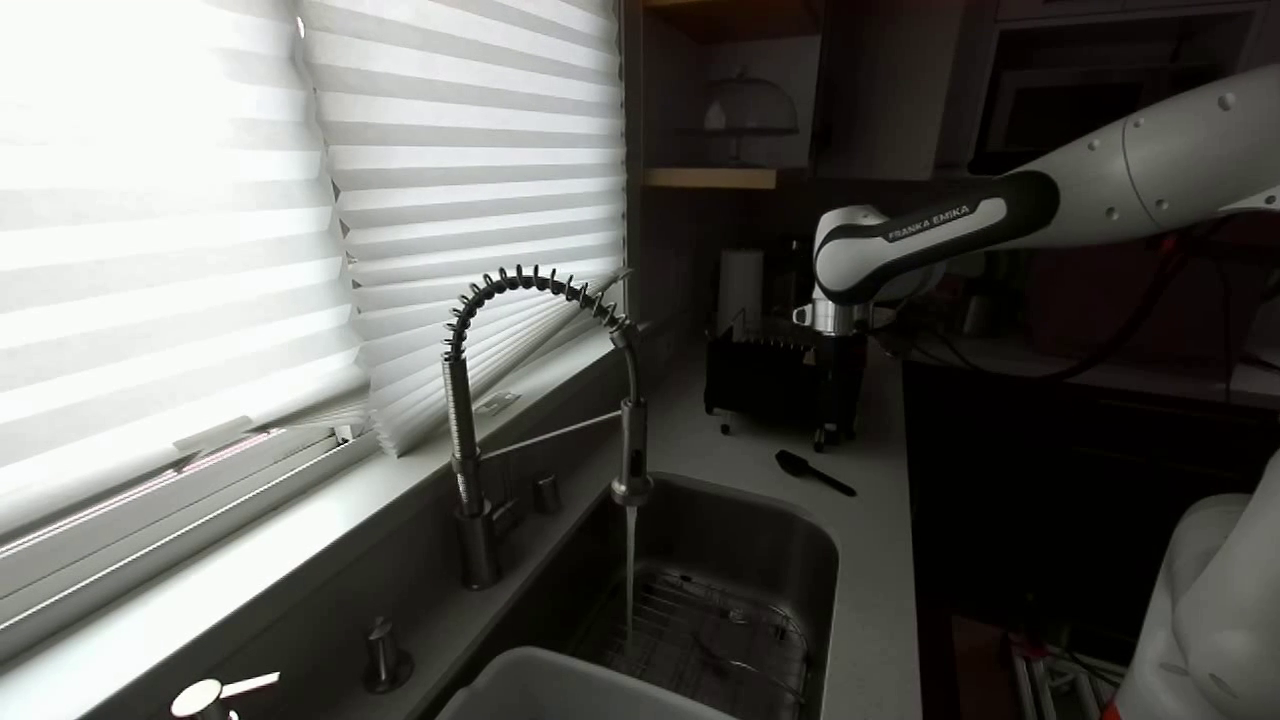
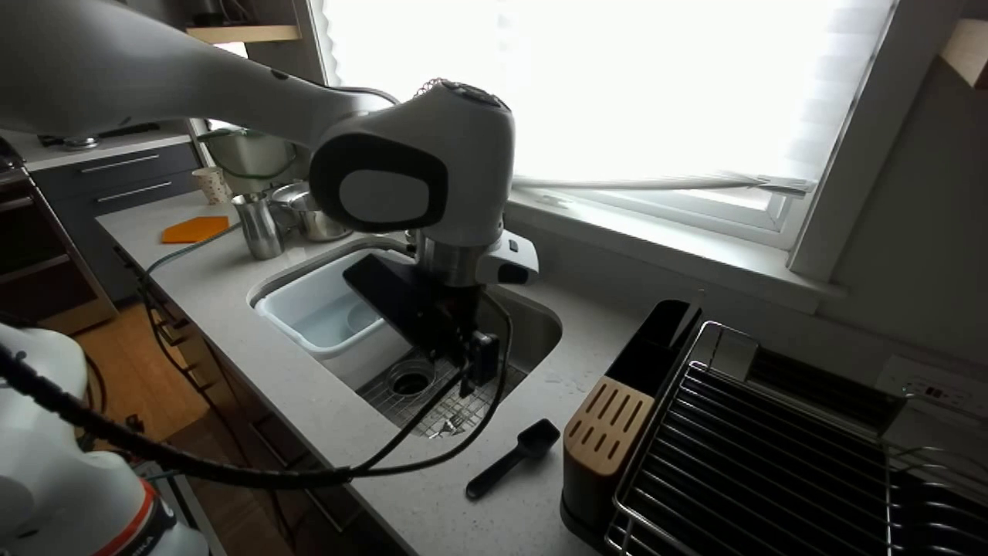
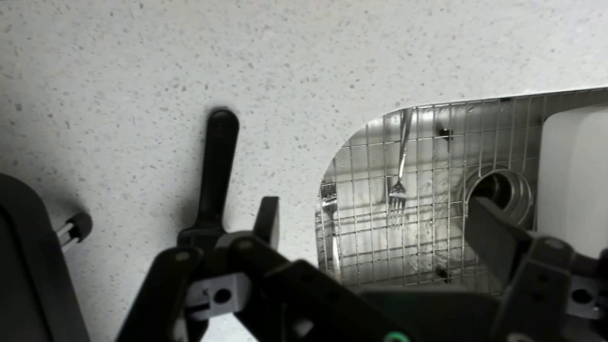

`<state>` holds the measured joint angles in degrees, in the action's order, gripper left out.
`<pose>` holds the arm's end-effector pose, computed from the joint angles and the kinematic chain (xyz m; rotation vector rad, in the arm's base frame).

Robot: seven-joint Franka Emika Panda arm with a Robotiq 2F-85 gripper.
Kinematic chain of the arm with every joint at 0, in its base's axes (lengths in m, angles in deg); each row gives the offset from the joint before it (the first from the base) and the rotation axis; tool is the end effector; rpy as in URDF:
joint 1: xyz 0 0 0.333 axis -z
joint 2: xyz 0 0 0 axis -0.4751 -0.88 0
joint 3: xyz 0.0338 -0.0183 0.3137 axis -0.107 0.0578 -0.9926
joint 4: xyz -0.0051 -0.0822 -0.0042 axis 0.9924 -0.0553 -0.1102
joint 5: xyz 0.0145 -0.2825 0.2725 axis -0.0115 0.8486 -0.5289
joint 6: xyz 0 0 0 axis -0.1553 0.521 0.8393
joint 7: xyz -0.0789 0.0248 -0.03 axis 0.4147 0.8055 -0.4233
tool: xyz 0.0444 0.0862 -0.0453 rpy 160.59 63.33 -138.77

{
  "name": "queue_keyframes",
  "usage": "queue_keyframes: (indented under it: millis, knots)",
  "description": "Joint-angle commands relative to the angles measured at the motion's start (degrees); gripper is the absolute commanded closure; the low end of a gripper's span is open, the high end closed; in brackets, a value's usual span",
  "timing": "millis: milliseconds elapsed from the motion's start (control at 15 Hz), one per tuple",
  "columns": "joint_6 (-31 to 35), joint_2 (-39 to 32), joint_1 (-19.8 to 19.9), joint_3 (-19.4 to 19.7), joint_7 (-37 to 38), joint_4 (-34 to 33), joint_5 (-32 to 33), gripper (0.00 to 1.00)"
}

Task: Open the tap using the tap faucet, pick up the scoop and use it to draw water and then put it on counter top on the right side of the sink

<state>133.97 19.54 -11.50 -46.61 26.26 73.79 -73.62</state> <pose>0.3788 -0.2734 0.4414 -3.0068 0.0592 0.1292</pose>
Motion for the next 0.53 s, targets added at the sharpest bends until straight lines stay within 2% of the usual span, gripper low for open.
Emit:
queue_keyframes:
  millis: [0, 133, 200, 467]
  knots:
    - [5.5, 4.6, 1.3, 2.0, 1.0, 7.2, 4.1, 0.00]
    - [6.4, 5.0, 1.6, 3.1, 0.6, 8.6, 4.5, 0.00]
    - [4.5, 2.9, 0.6, 3.0, 0.2, 5.6, 3.2, 0.00]
    - [4.9, 3.7, 0.8, 3.6, 0.2, 6.9, 3.3, 0.00]
